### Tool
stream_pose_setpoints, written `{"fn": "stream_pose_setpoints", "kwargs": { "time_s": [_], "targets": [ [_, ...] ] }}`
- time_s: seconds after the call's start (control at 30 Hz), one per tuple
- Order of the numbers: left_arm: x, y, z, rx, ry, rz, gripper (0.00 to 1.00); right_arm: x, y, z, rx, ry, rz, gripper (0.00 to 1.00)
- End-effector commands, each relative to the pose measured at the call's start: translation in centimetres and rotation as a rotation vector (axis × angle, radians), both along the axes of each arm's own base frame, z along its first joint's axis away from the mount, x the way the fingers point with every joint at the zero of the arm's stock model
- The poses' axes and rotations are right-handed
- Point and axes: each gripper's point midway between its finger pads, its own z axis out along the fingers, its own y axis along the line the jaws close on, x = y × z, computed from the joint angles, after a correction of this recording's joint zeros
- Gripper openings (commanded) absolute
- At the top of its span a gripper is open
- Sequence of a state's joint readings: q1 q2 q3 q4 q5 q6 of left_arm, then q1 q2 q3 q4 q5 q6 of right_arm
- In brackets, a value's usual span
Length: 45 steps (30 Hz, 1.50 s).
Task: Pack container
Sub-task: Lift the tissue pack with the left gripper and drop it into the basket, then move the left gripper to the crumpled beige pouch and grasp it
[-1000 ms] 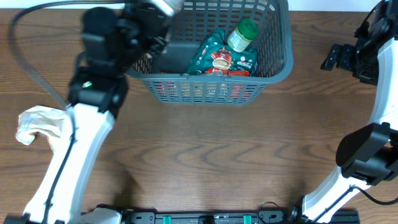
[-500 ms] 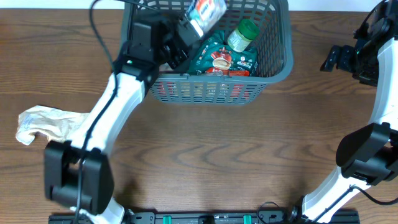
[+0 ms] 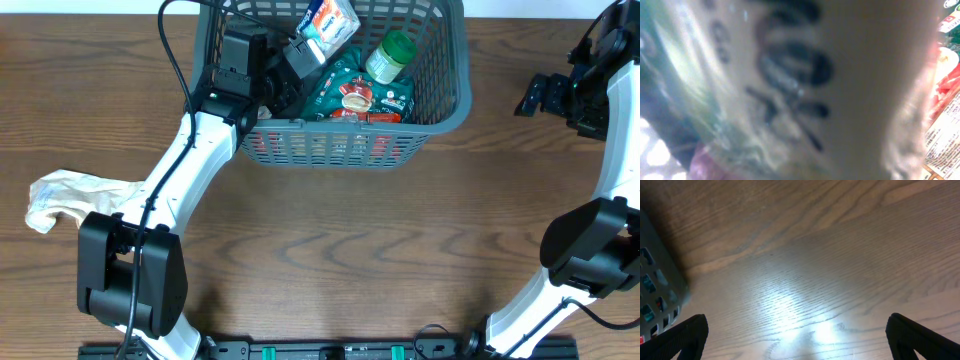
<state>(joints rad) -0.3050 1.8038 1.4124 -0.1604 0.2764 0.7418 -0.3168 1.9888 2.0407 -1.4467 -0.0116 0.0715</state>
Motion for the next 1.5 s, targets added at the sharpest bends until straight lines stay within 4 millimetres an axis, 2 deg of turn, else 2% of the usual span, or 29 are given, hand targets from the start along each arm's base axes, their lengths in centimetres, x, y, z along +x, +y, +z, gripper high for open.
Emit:
{"fn": "stream_pose_setpoints", "kwargs": {
  "time_s": [0.0, 0.07, 0.1, 0.13, 0.17, 0.4, 0.5, 0.63, 0.77, 0.93, 1.1, 1.23, 1.33, 1.47],
  "targets": [
    [0.0, 0.0, -2.8, 0.03, 0.053, -0.008, 0.26, 0.0, 0.1, 0.1, 0.006, -0.004, 0.009, 0.99],
    [0.0, 0.1, -2.9, 0.021, 0.063, 0.001, 0.34, 0.0, 0.1, 0.1, 0.005, -0.004, 0.009, 0.99],
    [-0.1, 0.1, -2.9, 0.017, 0.069, 0.005, 0.44, 0.0, 0.1, 0.1, 0.005, -0.004, 0.009, 0.99],
    [-0.1, 0.1, -2.9, 0.012, 0.074, 0.01, 0.66, 0.0, 0.1, 0.1, 0.005, -0.005, 0.009, 0.99],
    [-0.1, 0.1, -2.9, 0.006, 0.078, 0.016, 0.99, 0.0, 0.1, 0.1, 0.005, -0.005, 0.009, 0.99],
    [-0.4, 0.2, -1.8, -0.078, 0.117, 0.089, 0.98, 0.0, 0.1, 0.1, 0.005, -0.004, 0.009, 0.99],
    [-1.0, 0.8, -0.2, -0.096, 0.113, 0.129, 0.98, 0.0, 0.1, 0.1, 0.006, -0.004, 0.009, 0.99],
    [-1.6, 3.1, 2.9, -0.06, 0.056, 0.235, 0.99, 0.0, 0.1, 0.1, 0.006, -0.003, 0.009, 0.99],
    [-3.4, 5.1, 7.0, -0.042, -0.012, 0.298, 0.98, -0.1, 0.1, 0.1, 0.007, -0.001, 0.009, 0.99],
    [-6.2, 6.1, 12.0, -0.077, -0.089, 0.3, 0.98, -0.1, 0.1, 0.1, 0.007, -0.001, 0.009, 0.99],
    [-8.9, 6.9, 13.9, -0.082, -0.097, 0.301, 0.98, -0.1, 0.1, 0.1, 0.007, -0.001, 0.009, 0.99],
    [-10.5, 7.8, 14.1, -0.075, -0.07, 0.317, 0.99, -0.1, 0.1, 0.1, 0.007, -0.001, 0.009, 0.99],
    [-11.3, 9.7, 14.6, -0.115, -0.054, 0.426, 0.99, -0.1, 0.1, 0.1, 0.007, 0.0, 0.009, 0.99],
    [-11.9, 14.8, 16.8, -0.229, -0.096, 0.691, 0.98, -0.1, 0.1, 0.1, 0.007, 0.0, 0.009, 0.99]
  ]
}}
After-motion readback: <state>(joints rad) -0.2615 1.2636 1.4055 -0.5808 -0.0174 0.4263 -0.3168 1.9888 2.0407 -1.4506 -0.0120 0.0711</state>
